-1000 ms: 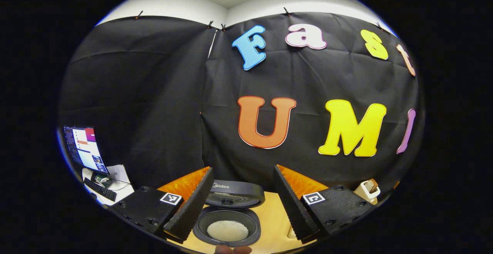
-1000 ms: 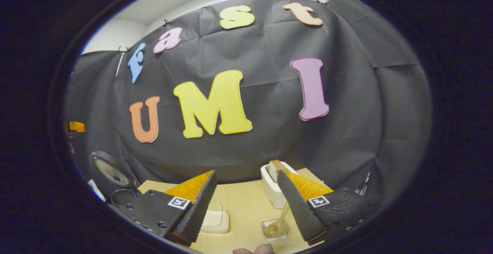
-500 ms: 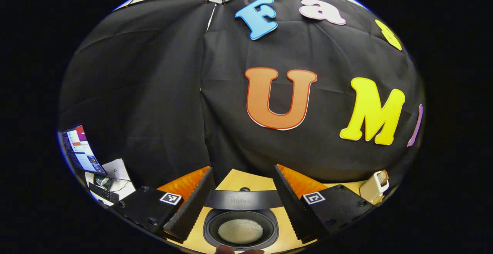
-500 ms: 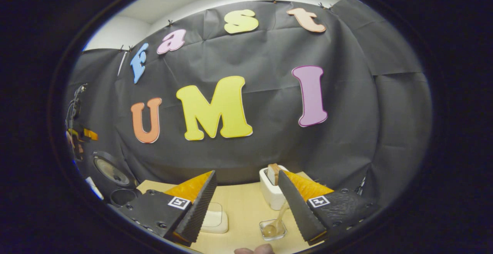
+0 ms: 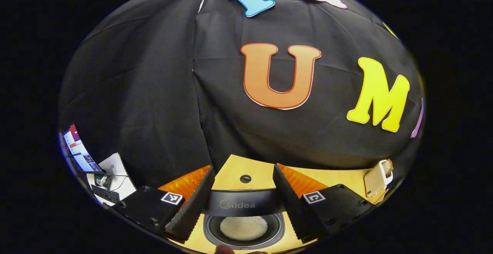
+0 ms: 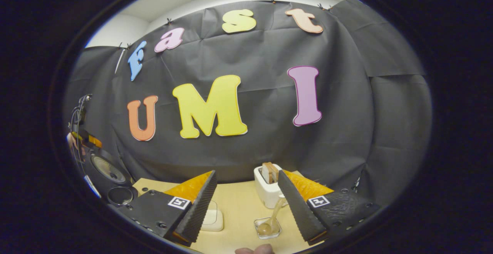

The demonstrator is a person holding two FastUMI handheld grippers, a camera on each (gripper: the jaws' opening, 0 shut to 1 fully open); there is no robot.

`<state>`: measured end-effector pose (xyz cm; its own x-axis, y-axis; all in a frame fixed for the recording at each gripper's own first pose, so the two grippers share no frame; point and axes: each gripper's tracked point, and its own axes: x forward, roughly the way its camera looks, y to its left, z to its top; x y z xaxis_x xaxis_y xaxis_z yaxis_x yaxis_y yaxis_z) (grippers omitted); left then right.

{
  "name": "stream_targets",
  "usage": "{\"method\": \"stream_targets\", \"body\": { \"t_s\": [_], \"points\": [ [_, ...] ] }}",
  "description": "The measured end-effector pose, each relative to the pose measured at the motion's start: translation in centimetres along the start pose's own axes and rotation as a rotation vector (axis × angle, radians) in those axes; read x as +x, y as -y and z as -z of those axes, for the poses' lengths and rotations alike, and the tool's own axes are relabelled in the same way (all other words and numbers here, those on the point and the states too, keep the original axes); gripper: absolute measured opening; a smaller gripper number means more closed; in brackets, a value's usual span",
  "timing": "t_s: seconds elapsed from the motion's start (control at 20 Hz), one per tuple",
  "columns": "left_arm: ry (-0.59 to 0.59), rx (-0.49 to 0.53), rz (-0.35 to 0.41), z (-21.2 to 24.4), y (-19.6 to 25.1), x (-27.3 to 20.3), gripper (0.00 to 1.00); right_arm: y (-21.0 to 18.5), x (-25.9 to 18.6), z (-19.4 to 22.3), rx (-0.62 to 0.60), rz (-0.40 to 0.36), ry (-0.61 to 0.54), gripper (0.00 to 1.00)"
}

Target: Close the left gripper, press the button to open the rice cooker; take a wooden spoon from the chopstick holder with the right hand, scoop a spoonful of rice and pour it into the rice cooker, then put the wooden spoon back into the chopstick holder.

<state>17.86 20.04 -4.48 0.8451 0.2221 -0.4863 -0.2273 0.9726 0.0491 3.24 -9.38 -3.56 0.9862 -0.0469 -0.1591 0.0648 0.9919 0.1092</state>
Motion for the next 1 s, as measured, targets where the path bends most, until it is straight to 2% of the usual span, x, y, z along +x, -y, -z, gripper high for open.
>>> {"method": "stream_targets", "body": {
  "t_s": [0.2, 0.25, 0.35, 0.4, 0.65, 0.7, 0.75, 0.9, 1.0],
  "points": [
    [-0.006, -0.003, 0.003, 0.7, -0.1, -0.4, 0.95, 0.0, -0.1, -0.2, -0.006, 0.000, 0.003, 0.95],
    [-0.006, 0.002, 0.001, 1.0, -0.1, -0.7, 0.95, -0.2, -0.2, -0.2, -0.005, -0.003, 0.004, 0.91],
    [-0.002, 0.006, -0.002, 1.8, -0.1, -1.5, 0.95, -0.7, -0.4, -0.3, -0.005, -0.017, 0.005, 0.91],
    [0.000, 0.002, -0.004, 2.4, -0.1, -1.9, 0.95, -1.1, -0.4, -0.2, -0.009, -0.027, 0.005, 0.95],
    [0.002, -0.021, -0.019, 5.8, 0.1, -4.2, 0.95, -3.4, -0.9, 0.0, -0.037, -0.085, 0.007, 0.95],
    [0.003, -0.035, -0.020, 6.6, 0.2, -4.6, 0.95, -3.8, -0.9, 0.1, -0.042, -0.095, 0.004, 0.91],
    [0.005, -0.048, -0.019, 7.4, 0.2, -5.0, 0.95, -4.2, -1.0, 0.1, -0.047, -0.104, 0.003, 0.95],
    [0.006, -0.098, -0.020, 9.8, 0.2, -6.0, 0.95, -4.6, -0.8, 0.4, -0.056, -0.115, -0.007, 0.95],
    [0.012, -0.096, -0.018, 11.3, 0.5, -6.4, 0.95, -5.1, -0.7, 0.5, -0.060, -0.123, -0.011, 0.95]
  ]
}}
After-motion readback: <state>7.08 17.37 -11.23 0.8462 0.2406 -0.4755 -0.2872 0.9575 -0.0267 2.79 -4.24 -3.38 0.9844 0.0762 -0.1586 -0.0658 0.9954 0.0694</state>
